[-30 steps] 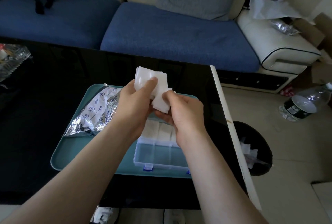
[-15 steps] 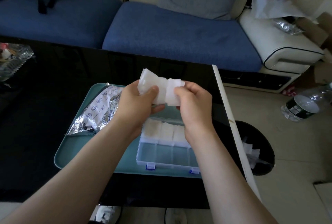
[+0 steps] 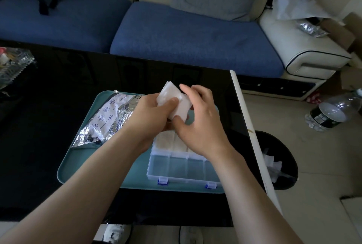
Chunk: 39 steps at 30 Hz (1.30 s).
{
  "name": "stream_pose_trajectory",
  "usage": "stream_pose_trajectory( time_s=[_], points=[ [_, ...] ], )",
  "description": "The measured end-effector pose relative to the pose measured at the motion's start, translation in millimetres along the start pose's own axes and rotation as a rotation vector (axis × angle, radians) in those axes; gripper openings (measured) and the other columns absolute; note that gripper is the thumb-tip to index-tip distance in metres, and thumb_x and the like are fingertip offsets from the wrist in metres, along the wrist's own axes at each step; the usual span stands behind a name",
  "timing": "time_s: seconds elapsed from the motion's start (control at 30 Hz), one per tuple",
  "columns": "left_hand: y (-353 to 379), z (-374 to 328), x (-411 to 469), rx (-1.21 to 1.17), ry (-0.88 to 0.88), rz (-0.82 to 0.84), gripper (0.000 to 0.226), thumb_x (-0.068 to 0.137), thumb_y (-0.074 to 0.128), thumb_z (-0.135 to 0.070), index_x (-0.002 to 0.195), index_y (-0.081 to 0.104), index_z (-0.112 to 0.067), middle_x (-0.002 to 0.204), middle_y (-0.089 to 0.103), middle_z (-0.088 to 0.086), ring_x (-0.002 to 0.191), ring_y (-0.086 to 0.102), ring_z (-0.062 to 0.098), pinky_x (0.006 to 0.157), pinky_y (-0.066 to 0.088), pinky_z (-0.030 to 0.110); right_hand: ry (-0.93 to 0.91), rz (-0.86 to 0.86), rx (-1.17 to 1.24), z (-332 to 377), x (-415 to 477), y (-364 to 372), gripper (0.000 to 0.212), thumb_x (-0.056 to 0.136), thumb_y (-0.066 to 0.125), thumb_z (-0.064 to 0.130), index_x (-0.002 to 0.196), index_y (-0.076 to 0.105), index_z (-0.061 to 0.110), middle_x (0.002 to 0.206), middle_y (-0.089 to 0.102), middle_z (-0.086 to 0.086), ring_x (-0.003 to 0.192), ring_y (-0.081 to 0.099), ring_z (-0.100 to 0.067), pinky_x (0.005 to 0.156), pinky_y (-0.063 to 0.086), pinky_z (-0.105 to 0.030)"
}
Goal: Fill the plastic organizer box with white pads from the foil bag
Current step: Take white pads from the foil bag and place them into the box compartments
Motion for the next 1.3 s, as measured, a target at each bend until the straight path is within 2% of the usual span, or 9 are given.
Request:
stream_pose_trajectory(
  time_s=[0.07, 0.13, 0.23, 0.4, 0.57, 0.83, 1.03, 1.17, 1.3],
  points=[
    [-2.6, 1.4, 0.7, 0.032, -0.012, -0.021, 0.024, 0.109, 0.057, -0.02, 0.119, 0.069, -0.002, 0.103, 0.078, 0.02, 0.091, 0.078, 0.031, 0.07, 0.062, 0.037, -0.055, 0.018, -0.012, -0.3, -2.7, 0.2, 0.087, 0.082, 0.081, 0.027, 0.158, 0.039, 0.027, 0.159, 0.033, 0.007, 0.138, 0.042, -0.006, 0.105, 0.043, -0.018],
    [-4.1, 4.0, 1.8, 0.049, -0.036, -0.038, 0.027, 0.109, 0.055, -0.024, 0.121, 0.068, -0.003, 0.106, 0.077, 0.021, 0.092, 0.078, 0.031, 0.067, 0.061, 0.034, -0.105, -0.017, -0.023, -1.2, -4.1, -3.5, 0.073, 0.079, 0.084, 0.024, 0.143, 0.048, 0.029, 0.14, 0.051, 0.009, 0.122, 0.055, -0.007, 0.093, 0.048, -0.019],
    [-2.0, 6.2, 2.4, 0.038, -0.068, -0.022, 0.031, 0.111, 0.051, -0.028, 0.122, 0.066, -0.003, 0.109, 0.077, 0.021, 0.099, 0.077, 0.034, 0.081, 0.065, 0.045, -0.121, -0.076, -0.035, -3.6, -5.3, -11.0, 0.049, 0.083, 0.088, 0.025, 0.121, 0.057, 0.026, 0.12, 0.063, 0.012, 0.108, 0.06, -0.002, 0.082, 0.047, -0.011],
    [-1.4, 9.2, 3.2, 0.058, -0.094, -0.01, 0.029, 0.11, 0.054, -0.027, 0.117, 0.071, -0.004, 0.109, 0.077, 0.024, 0.102, 0.076, 0.039, 0.09, 0.063, 0.054, -0.136, -0.089, -0.041, -6.1, -4.4, -12.7, 0.035, 0.079, 0.093, 0.029, 0.103, 0.068, 0.024, 0.147, 0.06, 0.004, 0.136, 0.053, -0.006, 0.103, 0.047, -0.018],
    [-1.3, 8.9, 2.1, 0.084, -0.091, -0.008, 0.025, 0.105, 0.063, -0.028, 0.112, 0.074, -0.007, 0.105, 0.078, 0.022, 0.102, 0.076, 0.04, 0.088, 0.064, 0.051, -0.178, -0.087, -0.061, -1.3, -5.2, -12.6, 0.024, 0.079, 0.092, 0.022, 0.088, 0.071, 0.018, 0.132, 0.065, 0.004, 0.121, 0.062, -0.009, 0.094, 0.055, -0.022],
    [4.4, 3.4, -1.2, -0.104, -0.166, -0.032, 0.03, 0.11, 0.042, -0.01, 0.116, 0.07, -0.002, 0.11, 0.077, 0.023, 0.102, 0.077, 0.037, 0.086, 0.064, 0.05, -0.04, -0.112, -0.008, -11.2, -2.2, -20.2, 0.032, 0.073, 0.095, 0.018, 0.086, 0.069, 0.032, 0.109, 0.055, 0.014, 0.101, 0.056, 0.005, 0.082, 0.042, -0.003],
    [-1.7, 8.1, 4.1, -0.107, -0.134, -0.074, 0.026, 0.112, 0.045, -0.011, 0.126, 0.064, 0.0, 0.117, 0.075, 0.022, 0.102, 0.078, 0.031, 0.084, 0.065, 0.04, 0.089, -0.111, 0.344, -13.0, -1.4, -27.6, 0.007, 0.091, 0.079, 0.016, 0.093, 0.078, 0.023, 0.096, 0.073, 0.01, 0.092, 0.069, -0.003, 0.075, 0.052, -0.015],
    [-6.8, 7.6, 4.2, -0.045, -0.119, -0.128, 0.019, 0.107, 0.057, -0.01, 0.119, 0.071, -0.011, 0.115, 0.077, 0.012, 0.105, 0.077, 0.028, 0.089, 0.064, 0.041, 0.283, -0.196, 0.617, -24.9, -2.2, -33.5, 0.036, 0.087, 0.073, 0.004, 0.113, 0.067, 0.028, 0.103, 0.076, 0.004, 0.093, 0.072, -0.009, 0.078, 0.064, -0.031],
    [-6.2, 6.0, 2.0, -0.059, -0.126, -0.152, 0.014, 0.102, 0.065, -0.007, 0.112, 0.072, -0.014, 0.115, 0.078, 0.009, 0.107, 0.076, 0.027, 0.093, 0.063, 0.043, 0.348, -0.13, 0.683, -24.6, -1.6, -31.0, 0.036, 0.087, 0.073, 0.008, 0.111, 0.076, 0.035, 0.101, 0.077, 0.007, 0.096, 0.069, -0.009, 0.073, 0.055, -0.02]
  ],
)
Point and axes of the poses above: each hand's wrist, its own x-axis towards the middle knuckle, its own y-axis out of the palm, z = x × y, the point moved 6 cm from there along x, towards the middle knuckle
